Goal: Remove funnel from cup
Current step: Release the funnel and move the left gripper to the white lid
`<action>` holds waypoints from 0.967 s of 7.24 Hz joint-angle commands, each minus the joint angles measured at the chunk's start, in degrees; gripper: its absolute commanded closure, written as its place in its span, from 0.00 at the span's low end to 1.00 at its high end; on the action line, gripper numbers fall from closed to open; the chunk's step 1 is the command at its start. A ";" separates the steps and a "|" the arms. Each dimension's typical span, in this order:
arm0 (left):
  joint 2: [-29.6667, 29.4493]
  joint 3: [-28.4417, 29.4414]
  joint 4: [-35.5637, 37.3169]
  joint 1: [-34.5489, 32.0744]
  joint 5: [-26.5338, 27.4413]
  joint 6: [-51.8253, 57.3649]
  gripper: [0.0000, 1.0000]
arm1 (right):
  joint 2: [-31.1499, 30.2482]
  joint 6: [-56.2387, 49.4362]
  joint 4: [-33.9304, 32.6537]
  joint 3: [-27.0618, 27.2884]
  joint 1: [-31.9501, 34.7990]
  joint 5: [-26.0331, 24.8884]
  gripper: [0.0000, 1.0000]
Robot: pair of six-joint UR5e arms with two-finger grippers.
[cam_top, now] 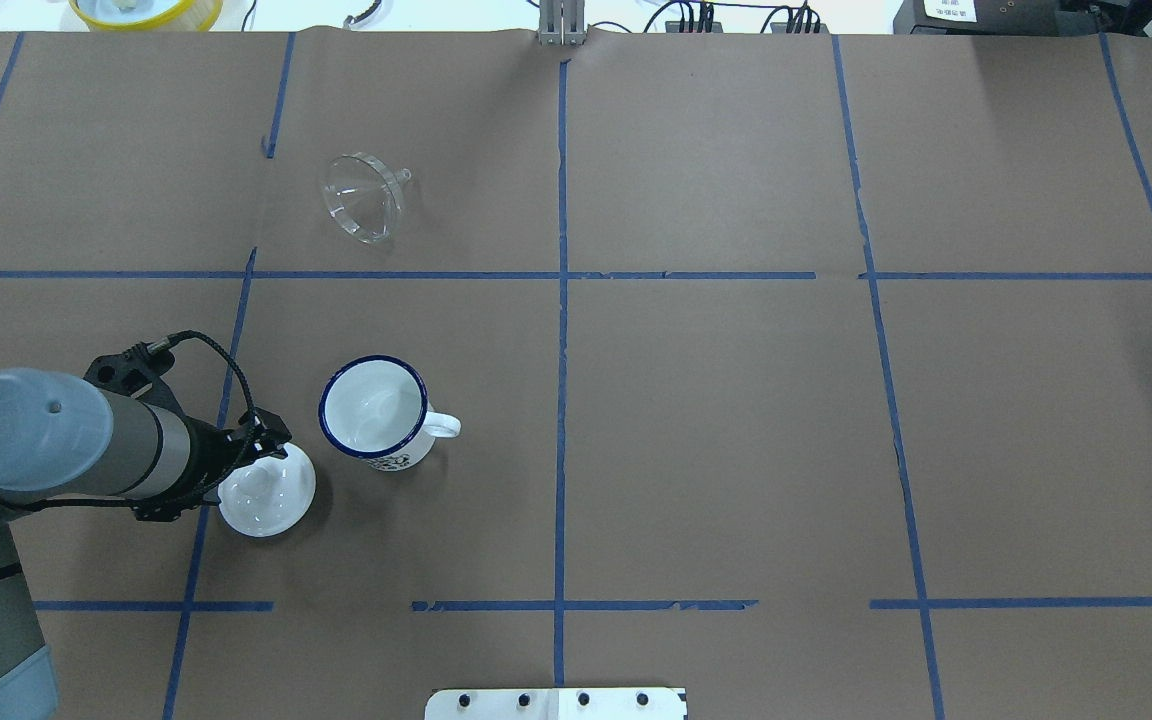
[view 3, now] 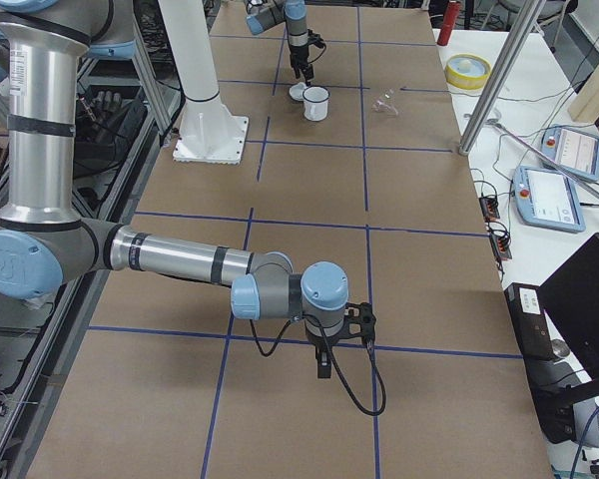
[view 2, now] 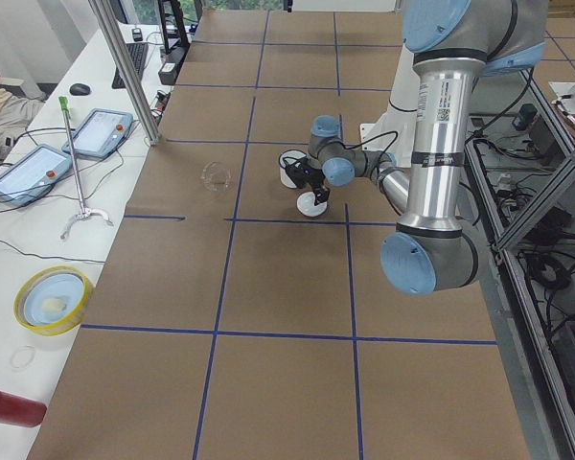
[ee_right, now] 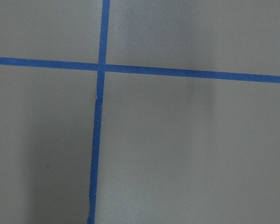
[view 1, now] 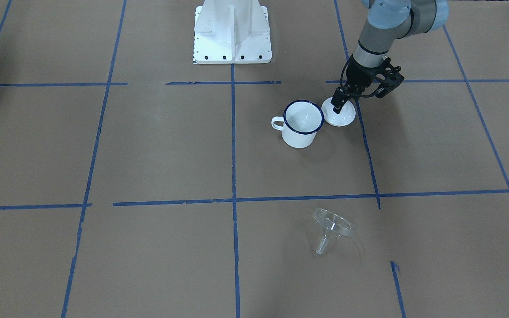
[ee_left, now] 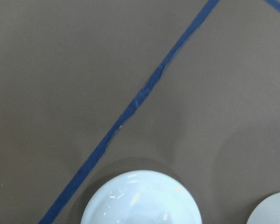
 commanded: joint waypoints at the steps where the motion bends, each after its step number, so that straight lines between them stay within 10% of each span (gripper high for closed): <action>1: -0.04 0.18 0.04 0.67 0.02 0.00 0.19 | 0.00 0.00 0.00 0.00 0.00 -0.09 0.00; 3: -0.04 0.44 0.04 1.20 -0.06 -0.09 0.30 | 0.00 0.00 0.00 0.00 0.00 0.00 0.00; 5: -0.13 0.44 0.04 1.47 -0.06 -2.97 1.00 | 0.00 0.00 0.00 0.00 0.00 -0.09 0.00; 7: 0.04 -2.43 1.08 0.51 -0.15 -2.73 1.00 | 0.00 0.00 0.00 0.09 0.00 0.00 0.00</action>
